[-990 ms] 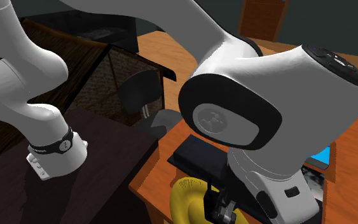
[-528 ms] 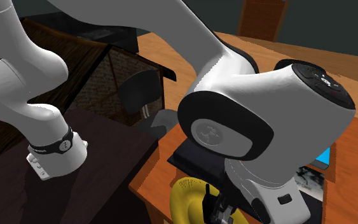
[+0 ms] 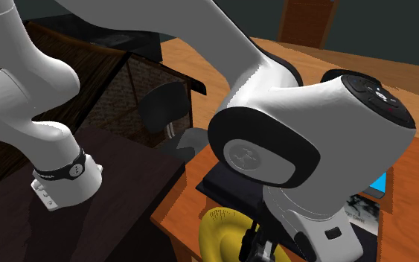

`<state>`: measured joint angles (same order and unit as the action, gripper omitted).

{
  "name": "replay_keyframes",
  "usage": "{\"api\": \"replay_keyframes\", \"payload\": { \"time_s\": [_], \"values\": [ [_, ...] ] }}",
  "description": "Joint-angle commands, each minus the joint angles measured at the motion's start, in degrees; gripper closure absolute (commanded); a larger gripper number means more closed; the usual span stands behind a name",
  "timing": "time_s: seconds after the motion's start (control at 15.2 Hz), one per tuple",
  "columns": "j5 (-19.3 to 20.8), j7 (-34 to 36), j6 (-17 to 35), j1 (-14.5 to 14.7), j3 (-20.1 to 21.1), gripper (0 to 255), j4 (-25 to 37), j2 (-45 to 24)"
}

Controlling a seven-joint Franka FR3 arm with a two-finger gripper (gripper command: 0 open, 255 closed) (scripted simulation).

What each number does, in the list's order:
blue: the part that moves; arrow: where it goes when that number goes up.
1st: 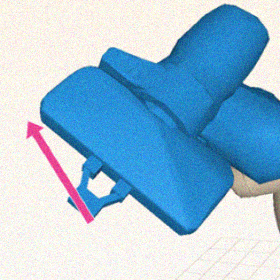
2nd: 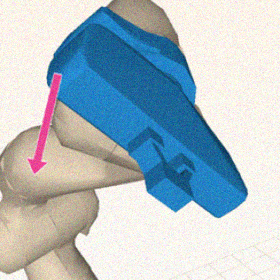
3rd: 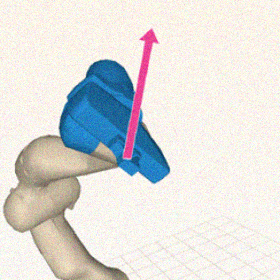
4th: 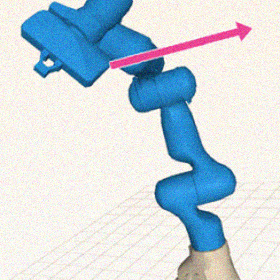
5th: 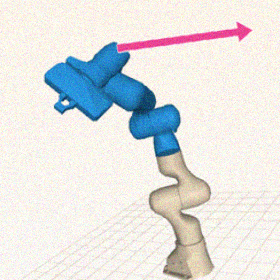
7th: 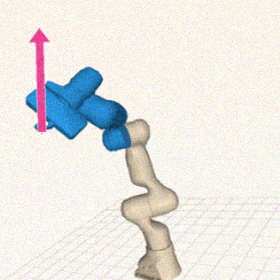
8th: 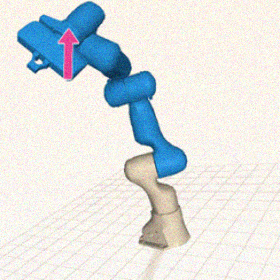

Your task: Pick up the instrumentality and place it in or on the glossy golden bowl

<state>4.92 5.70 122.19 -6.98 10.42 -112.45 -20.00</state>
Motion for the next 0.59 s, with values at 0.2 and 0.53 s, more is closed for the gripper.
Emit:
{"api": "replay_keyframes", "payload": {
  "time_s": [0.2, 0.53],
  "values": [
    [-0.6, -0.4, -5.3, -0.1, 0.3, 0, 3.2, 2.1],
    [-0.8, -0.5, -6.7, -0.1, 0.3, 0, 4.2, 2.6]
  ]
}}
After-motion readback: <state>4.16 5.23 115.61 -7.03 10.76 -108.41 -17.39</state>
